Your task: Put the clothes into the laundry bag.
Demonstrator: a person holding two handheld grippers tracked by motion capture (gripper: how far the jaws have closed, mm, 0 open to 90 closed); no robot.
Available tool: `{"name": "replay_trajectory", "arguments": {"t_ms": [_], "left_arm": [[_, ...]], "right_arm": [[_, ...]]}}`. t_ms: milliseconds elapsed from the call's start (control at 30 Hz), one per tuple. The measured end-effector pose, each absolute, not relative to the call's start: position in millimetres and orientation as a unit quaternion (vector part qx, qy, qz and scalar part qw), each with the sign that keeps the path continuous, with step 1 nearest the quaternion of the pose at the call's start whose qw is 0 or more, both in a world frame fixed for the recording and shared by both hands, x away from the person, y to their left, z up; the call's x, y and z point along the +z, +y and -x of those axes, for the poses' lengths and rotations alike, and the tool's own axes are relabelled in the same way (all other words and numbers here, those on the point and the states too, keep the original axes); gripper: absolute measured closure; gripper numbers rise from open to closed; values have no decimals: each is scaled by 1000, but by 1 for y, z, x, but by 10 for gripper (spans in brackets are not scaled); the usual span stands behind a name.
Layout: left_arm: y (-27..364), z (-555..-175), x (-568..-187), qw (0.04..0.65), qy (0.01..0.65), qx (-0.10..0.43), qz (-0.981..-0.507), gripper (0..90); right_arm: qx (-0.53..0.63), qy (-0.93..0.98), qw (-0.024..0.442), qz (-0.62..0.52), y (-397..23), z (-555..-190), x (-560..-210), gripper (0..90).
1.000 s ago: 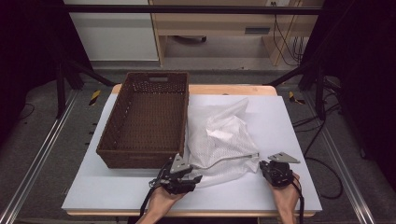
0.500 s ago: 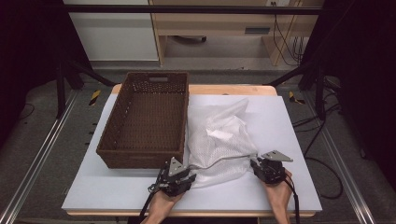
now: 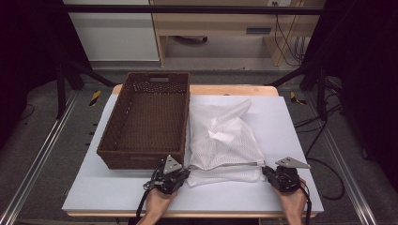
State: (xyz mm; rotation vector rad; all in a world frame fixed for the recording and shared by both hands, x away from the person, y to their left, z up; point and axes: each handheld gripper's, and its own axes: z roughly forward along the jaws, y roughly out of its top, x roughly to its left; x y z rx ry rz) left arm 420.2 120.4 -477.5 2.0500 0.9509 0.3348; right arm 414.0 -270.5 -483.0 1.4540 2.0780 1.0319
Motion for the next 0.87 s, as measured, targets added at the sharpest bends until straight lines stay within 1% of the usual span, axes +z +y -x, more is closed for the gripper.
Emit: {"name": "replay_trajectory", "arguments": {"t_ms": [100,133,167,200,233,267,300,333,400,467,600,867], "left_arm": [[124,-417,-474,425,369,133,-816,880],[125,-416,-474,427,366,133,-816,872],[126,-416,-475,430,361,131,-817,856],[127,-415,-474,431,359,136,-817,806],[129,-414,-473,432,360,141,-815,725],[132,-414,-471,435,357,139,-815,676],[134,-413,-468,438,360,139,-812,660],[137,-412,-465,445,362,139,-807,624],[143,-410,-459,455,363,141,-801,560],[148,-407,-455,458,364,147,-797,495],[161,-402,-454,459,367,148,-795,407],[190,-400,-460,438,376,141,-804,294]], "right_arm": [[369,748,196,-516,-270,-413,-485,824],[366,751,195,-514,-269,-413,-484,806],[364,753,198,-511,-268,-414,-483,749],[366,752,204,-508,-268,-414,-482,643],[369,750,213,-506,-267,-413,-481,575],[372,748,220,-504,-266,-413,-480,544],[378,747,228,-497,-267,-413,-479,491],[387,743,236,-492,-267,-413,-479,410],[393,739,236,-494,-269,-415,-476,371],[405,732,229,-497,-272,-418,-473,283],[425,721,232,-496,-278,-422,-466,241],[417,717,248,-501,-285,-423,-464,158]]}}
